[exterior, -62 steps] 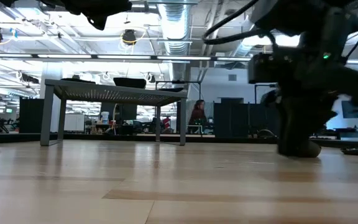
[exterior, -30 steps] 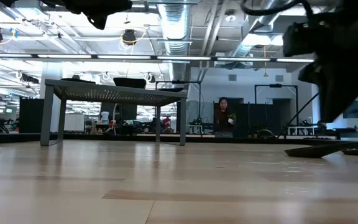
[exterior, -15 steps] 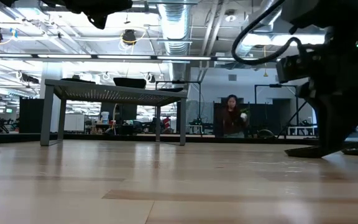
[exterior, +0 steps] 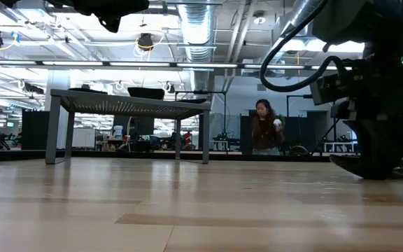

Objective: Pick & Place Mini shaped plates
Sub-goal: Stack the black drop-shaped plate on top of the black drop-shaped plate on the shelf

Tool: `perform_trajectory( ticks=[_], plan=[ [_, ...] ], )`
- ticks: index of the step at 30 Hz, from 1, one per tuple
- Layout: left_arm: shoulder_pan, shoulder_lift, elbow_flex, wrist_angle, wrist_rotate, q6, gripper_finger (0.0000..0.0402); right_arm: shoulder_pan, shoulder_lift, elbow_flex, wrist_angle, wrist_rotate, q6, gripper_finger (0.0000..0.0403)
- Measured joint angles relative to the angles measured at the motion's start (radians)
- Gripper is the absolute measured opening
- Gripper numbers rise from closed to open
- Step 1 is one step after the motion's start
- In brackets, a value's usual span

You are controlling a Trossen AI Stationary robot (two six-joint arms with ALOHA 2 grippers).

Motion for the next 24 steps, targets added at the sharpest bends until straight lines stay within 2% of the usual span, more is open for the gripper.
perform_trajectory(
  ticks=[5, 10, 13, 17, 21, 24],
  plan=[
    [0.000, 0.000, 0.000, 0.000, 0.000, 0.000, 0.0081, -0.001, -0.025, -0.003, -0.010, 0.019, -0.055, 0.0009],
    [0.000, 0.000, 0.000, 0.002, 0.000, 0.000, 0.0081, -0.001, -0.043, 0.054, -0.115, 0.007, -0.067, 0.0013],
    [0.000, 0.000, 0.000, 0.003, 0.000, 0.000, 0.0081, 0.002, -0.058, 0.137, -0.223, 0.029, -0.158, 0.0003],
    [0.000, 0.000, 0.000, 0.004, 0.000, 0.000, 0.0081, 0.015, -0.059, 0.257, -0.339, 0.229, -0.447, 0.0008],
    [0.000, 0.000, 0.000, 0.004, 0.000, 0.023, 0.0081, -0.022, -0.060, 0.363, -0.317, 0.458, -0.775, 0.0002],
    [0.000, 0.000, 0.000, 0.004, 0.000, 0.026, 0.0081, -0.103, -0.060, 0.449, -0.272, 0.502, -0.930, 0.0004]
  ],
)
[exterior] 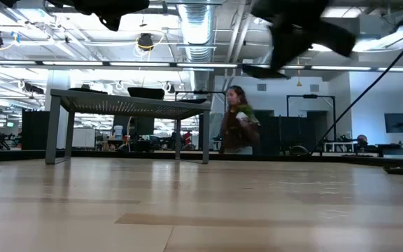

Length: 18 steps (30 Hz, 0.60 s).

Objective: Pick & Place Mini shaped plates
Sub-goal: Stack the black drop-shaped plate on top of the black drop-shaped plate on the shelf

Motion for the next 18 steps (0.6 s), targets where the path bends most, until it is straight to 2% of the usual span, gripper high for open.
perform_trajectory(
  ticks=[3, 7, 10, 13, 18],
  plan=[
    [0.000, 0.000, 0.000, 0.000, 0.000, 0.000, 0.0081, -0.094, 0.000, 0.083, 0.068, -0.007, -0.152, 0.0002],
    [0.000, 0.000, 0.000, 0.001, 0.000, 0.000, 0.0081, -0.203, -0.002, 0.122, 0.245, -0.030, -0.518, 0.0002],
    [0.000, 0.000, 0.000, 0.001, 0.000, 0.000, 0.0081, -0.276, 0.009, 0.123, 0.343, -0.132, -0.745, 0.0001],
    [0.000, 0.000, 0.000, 0.001, 0.000, 0.000, 0.0081, -0.345, 0.047, 0.122, 0.365, -0.252, -0.832, 0.0001],
    [0.000, 0.000, 0.000, -0.001, 0.000, 0.000, 0.0081, -0.426, 0.122, 0.122, 0.499, -0.264, -1.002, 0.0001]
  ],
)
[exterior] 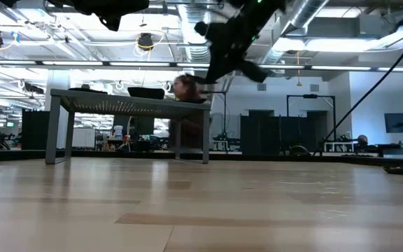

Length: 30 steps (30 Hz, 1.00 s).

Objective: Pick & Place Mini shaped plates
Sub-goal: Stack the black drop-shaped plate on top of the black drop-shaped plate on the shelf

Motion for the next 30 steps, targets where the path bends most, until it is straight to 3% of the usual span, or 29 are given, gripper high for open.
perform_trajectory(
  ticks=[9, 19, 30],
  plan=[
    [0.000, 0.000, 0.000, -0.001, 0.000, 0.000, 0.0081, -0.060, 0.082, 0.001, 0.186, -0.002, -0.175, 0.0001],
    [0.000, 0.000, 0.000, -0.001, 0.000, 0.000, 0.0081, -0.072, 0.153, 0.001, 0.297, 0.013, -0.186, 0.0002],
    [0.000, 0.000, 0.000, -0.001, -0.001, 0.022, 0.0081, -0.067, 0.153, 0.001, 0.315, 0.034, -0.186, 0.0063]
  ],
)
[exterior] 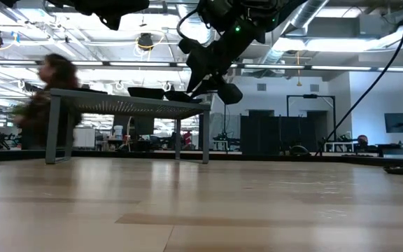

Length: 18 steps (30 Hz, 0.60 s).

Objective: Pick & Place Mini shaped plates
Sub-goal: Stack the black drop-shaped plate on top of the black drop-shaped plate on the shelf

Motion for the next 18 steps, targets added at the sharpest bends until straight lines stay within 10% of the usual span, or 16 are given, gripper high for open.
perform_trajectory(
  ticks=[18],
  plan=[
    [0.000, 0.000, 0.000, 0.000, 0.000, 0.000, 0.0081, 0.069, -0.001, 0.000, 0.012, -0.066, 0.265, 0.0072]
  ],
)
